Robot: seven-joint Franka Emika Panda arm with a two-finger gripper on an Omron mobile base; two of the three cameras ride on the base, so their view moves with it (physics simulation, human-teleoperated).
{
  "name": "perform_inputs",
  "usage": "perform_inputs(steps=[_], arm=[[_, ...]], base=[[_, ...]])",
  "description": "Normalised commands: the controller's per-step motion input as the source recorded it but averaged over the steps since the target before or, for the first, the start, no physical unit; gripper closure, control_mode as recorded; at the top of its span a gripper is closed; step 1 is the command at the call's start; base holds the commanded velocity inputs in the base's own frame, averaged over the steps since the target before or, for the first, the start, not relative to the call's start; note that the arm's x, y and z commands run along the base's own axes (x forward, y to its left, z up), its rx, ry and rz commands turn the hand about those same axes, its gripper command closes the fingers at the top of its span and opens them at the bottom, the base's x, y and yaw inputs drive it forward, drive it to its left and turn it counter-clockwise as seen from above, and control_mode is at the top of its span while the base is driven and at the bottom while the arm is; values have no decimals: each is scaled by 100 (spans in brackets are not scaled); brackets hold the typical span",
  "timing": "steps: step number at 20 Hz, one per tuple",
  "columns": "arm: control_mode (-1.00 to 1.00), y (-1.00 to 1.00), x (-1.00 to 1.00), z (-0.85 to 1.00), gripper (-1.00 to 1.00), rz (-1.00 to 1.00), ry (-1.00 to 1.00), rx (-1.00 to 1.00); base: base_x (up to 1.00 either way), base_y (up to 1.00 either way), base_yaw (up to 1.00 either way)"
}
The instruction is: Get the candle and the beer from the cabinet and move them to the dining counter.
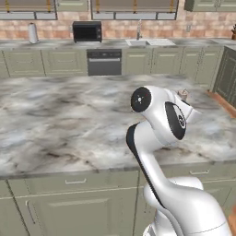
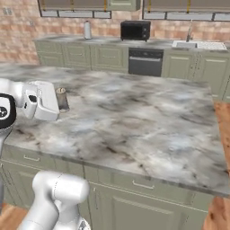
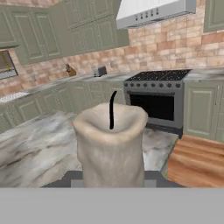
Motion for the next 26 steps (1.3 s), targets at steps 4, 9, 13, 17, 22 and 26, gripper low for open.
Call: perform_inputs(steps=[4, 9, 13, 17, 22, 26], arm=[[100, 0, 0, 0, 100, 0, 0, 0], [100, 0, 0, 0, 100, 0, 0, 0], [100, 0, 0, 0, 100, 0, 0, 0], [100, 0, 0, 0, 100, 0, 0, 0], [100, 0, 0, 0, 100, 0, 0, 0], [100, 0, 0, 0, 100, 0, 0, 0]], base=[[23, 94, 0], [21, 94, 0], [20, 93, 0], [17, 93, 0], [15, 92, 0], [15, 91, 0]])
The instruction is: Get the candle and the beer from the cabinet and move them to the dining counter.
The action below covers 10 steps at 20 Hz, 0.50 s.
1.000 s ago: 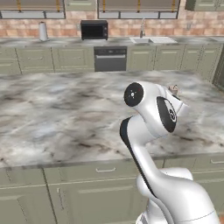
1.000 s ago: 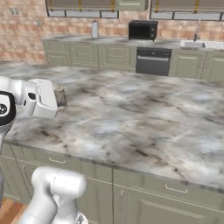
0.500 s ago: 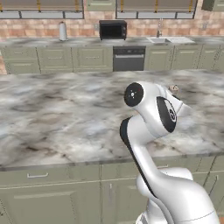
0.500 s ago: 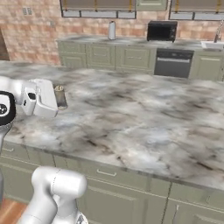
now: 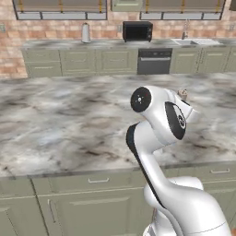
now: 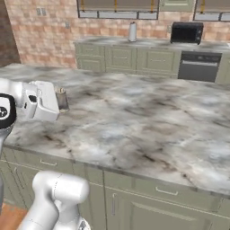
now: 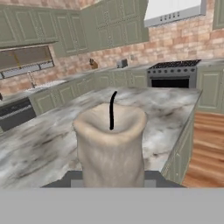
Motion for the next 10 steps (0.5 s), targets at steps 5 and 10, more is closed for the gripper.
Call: perform_inputs(steps=[5, 10], arm=[[100, 0, 0, 0, 100, 0, 0, 0], [100, 0, 0, 0, 100, 0, 0, 0]], base=[[13, 91, 0], [11, 91, -1]])
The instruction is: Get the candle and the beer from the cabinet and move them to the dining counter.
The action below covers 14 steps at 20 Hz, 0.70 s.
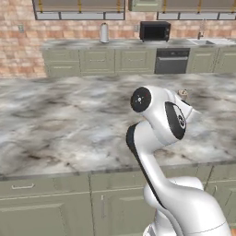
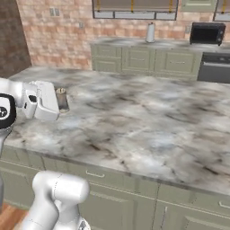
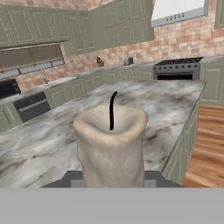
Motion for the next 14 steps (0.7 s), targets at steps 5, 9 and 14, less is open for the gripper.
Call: perform_inputs(steps=[5, 9, 14], arm=[[100, 0, 0, 0, 100, 0, 0, 0], [100, 0, 0, 0, 100, 0, 0, 0], [100, 0, 0, 0, 100, 0, 0, 0]], base=[[11, 90, -2], [11, 90, -2], [11, 90, -2]])
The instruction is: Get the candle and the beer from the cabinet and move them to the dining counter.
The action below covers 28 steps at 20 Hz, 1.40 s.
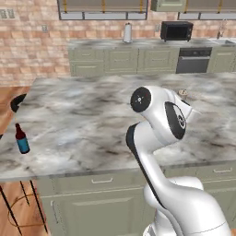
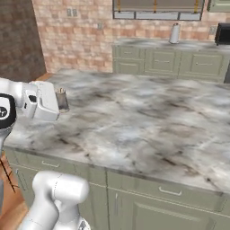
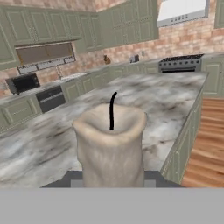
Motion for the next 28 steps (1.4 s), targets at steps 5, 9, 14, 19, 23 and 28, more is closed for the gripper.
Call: perform_inputs(steps=[5, 9, 14, 19, 23, 28], arm=[[100, 0, 0, 0, 100, 0, 0, 0], [100, 0, 0, 0, 100, 0, 0, 0], [100, 0, 0, 0, 100, 0, 0, 0], [100, 0, 0, 0, 100, 0, 0, 0], [100, 0, 0, 0, 100, 0, 0, 0], [100, 0, 0, 0, 100, 0, 0, 0]], base=[[11, 90, -2], [14, 87, -3], [28, 78, -5], [48, 54, -1], [39, 49, 0], [43, 43, 0]])
